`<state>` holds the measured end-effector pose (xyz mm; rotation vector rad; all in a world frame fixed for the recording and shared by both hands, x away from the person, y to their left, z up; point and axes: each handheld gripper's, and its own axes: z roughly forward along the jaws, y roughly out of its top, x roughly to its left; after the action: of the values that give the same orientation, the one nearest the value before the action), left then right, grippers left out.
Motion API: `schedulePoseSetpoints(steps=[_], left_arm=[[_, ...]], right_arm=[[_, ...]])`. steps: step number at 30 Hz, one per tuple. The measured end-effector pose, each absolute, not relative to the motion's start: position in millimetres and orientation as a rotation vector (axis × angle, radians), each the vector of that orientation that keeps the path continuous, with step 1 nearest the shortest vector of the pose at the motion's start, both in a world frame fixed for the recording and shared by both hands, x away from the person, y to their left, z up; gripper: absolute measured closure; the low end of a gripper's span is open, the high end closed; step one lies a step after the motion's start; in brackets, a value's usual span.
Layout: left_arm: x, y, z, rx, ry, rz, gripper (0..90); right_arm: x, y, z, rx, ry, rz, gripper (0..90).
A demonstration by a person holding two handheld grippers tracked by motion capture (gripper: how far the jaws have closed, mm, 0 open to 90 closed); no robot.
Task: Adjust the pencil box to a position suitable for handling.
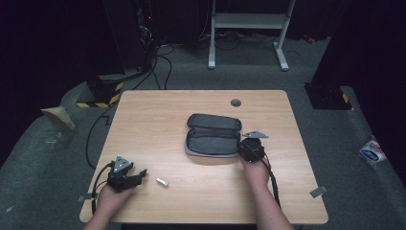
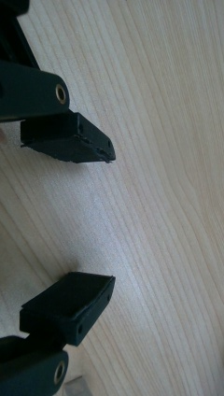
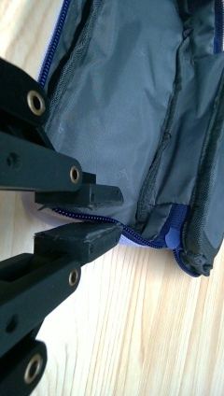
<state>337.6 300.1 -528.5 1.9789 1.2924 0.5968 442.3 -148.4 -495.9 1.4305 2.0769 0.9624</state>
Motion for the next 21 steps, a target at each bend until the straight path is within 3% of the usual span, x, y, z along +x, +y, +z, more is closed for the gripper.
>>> schedulePoseSetpoints(steps=[21], left_arm=[[338,300,-528,1.978,1.293,0.595,33.9]], right_arm=[[419,-132,-499,1.322,2.134,0.994,79.9]])
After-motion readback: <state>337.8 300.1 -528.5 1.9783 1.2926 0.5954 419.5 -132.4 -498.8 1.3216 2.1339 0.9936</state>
